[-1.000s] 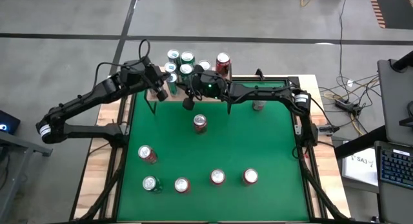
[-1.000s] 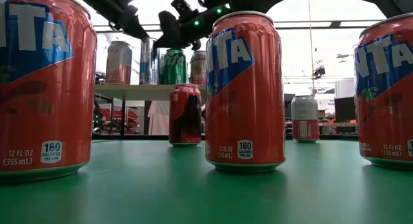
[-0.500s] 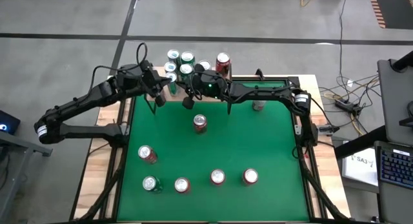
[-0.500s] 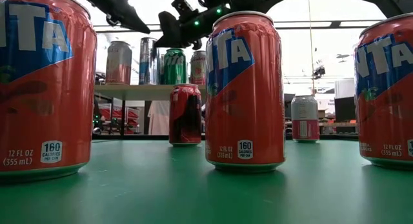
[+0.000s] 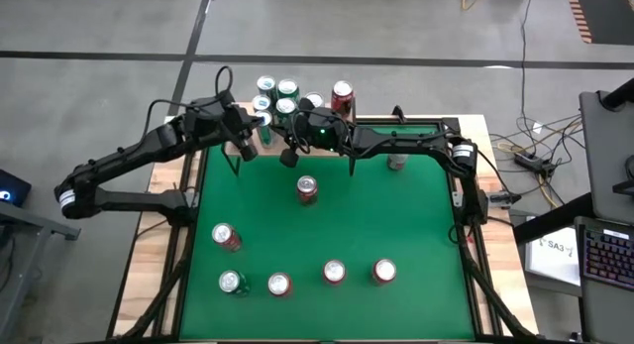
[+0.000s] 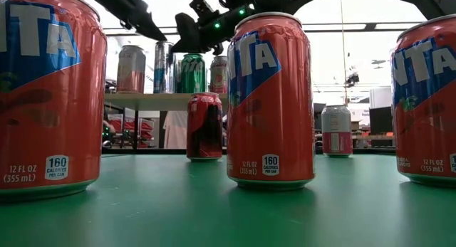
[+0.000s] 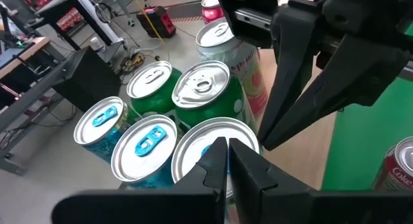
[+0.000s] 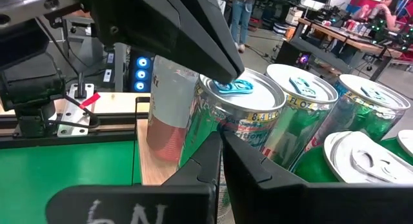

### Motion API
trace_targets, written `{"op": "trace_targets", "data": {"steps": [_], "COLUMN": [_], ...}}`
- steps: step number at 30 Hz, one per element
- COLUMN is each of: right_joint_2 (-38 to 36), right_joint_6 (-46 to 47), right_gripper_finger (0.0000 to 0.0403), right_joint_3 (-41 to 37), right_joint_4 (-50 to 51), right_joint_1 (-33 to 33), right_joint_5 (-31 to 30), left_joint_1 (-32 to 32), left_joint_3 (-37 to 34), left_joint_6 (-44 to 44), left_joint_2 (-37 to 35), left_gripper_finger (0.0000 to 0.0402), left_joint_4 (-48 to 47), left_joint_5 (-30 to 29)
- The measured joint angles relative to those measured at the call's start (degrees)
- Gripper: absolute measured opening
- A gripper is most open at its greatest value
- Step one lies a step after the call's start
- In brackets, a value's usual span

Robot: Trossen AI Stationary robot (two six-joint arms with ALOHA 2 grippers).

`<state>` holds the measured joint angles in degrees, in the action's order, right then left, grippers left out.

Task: Place canned beverage on shelf
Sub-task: Put the white and red can on the shelf

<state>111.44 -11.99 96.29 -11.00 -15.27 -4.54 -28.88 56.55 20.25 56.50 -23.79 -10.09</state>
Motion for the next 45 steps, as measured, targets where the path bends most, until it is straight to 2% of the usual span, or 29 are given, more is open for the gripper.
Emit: {"op": "trace_targets", "data": {"steps": [29, 38, 45], "right_joint_2": [0.0, 0.0, 0.0], "right_joint_6": [-0.6, -0.5, -0.6], "right_gripper_finger": [0.0009, 0.0009, 0.0009], "right_joint_3": [0.0, 0.0, 0.0], "right_joint_4": [-1.9, -1.9, -1.6], "right_joint_1": [-0.1, 0.0, 0.0], "right_joint_5": [0.0, 0.0, 0.0], "left_joint_1": [2.0, 2.1, 2.1], "left_joint_3": [0.1, 0.1, 3.5], "left_joint_6": [-10.9, -10.2, -6.4], "left_joint_2": [0.1, 0.0, -0.5], "left_gripper_finger": [0.0000, 0.0000, 0.0000], "left_joint_4": [-0.5, 0.8, -0.9], "left_joint_5": [0.2, 0.2, 0.0]}}
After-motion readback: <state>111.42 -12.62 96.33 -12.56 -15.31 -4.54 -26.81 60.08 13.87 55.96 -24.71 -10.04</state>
